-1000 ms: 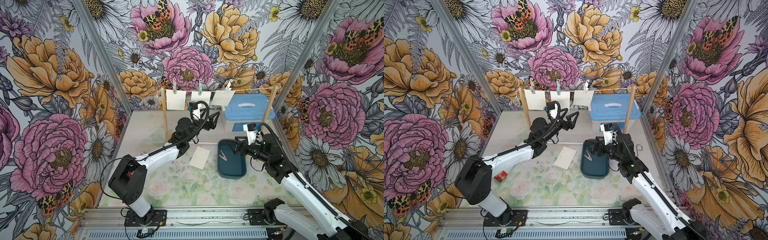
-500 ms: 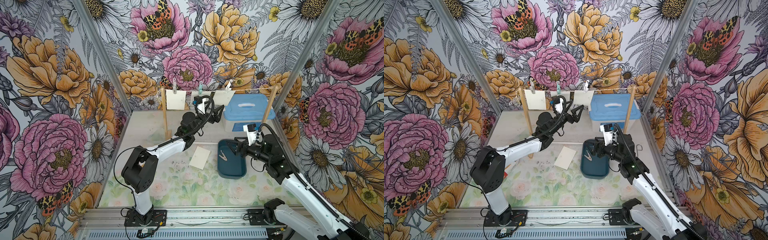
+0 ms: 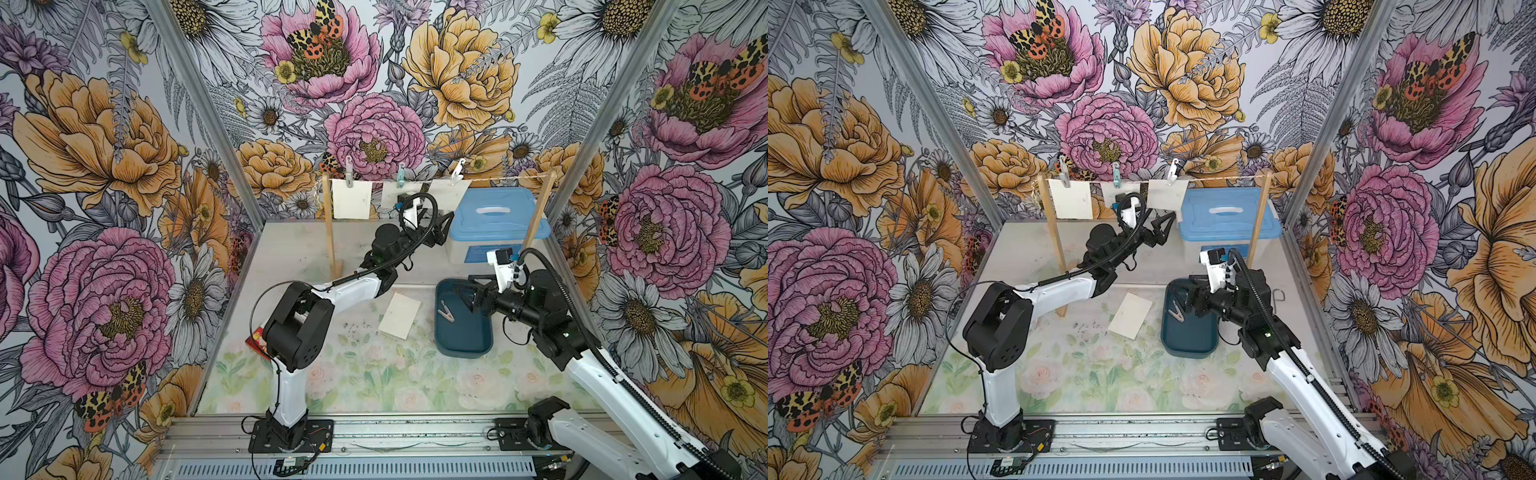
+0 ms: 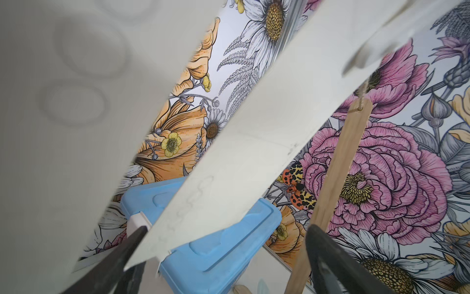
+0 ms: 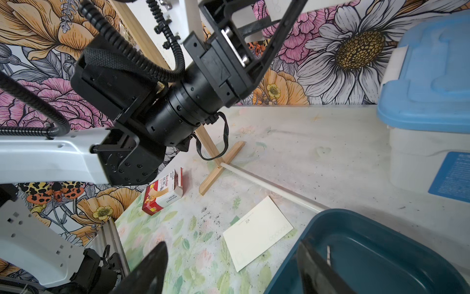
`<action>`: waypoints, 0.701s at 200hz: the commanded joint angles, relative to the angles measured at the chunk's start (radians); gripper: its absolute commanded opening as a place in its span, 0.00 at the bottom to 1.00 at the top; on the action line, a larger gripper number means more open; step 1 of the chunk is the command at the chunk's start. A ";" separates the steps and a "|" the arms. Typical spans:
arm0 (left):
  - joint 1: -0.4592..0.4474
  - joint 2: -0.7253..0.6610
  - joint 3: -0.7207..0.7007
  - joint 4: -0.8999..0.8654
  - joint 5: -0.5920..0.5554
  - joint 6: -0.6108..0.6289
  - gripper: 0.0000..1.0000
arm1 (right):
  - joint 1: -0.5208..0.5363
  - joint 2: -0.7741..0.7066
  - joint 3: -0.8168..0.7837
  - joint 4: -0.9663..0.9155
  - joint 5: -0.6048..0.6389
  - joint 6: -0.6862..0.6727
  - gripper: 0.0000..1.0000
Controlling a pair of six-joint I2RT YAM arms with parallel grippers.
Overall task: Remove the postcards from the strings
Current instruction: Pinch the postcard on the clothesline.
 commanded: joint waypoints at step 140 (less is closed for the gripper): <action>-0.005 -0.109 -0.163 0.276 0.186 -0.122 0.31 | 0.009 0.001 -0.022 0.007 0.025 -0.012 0.76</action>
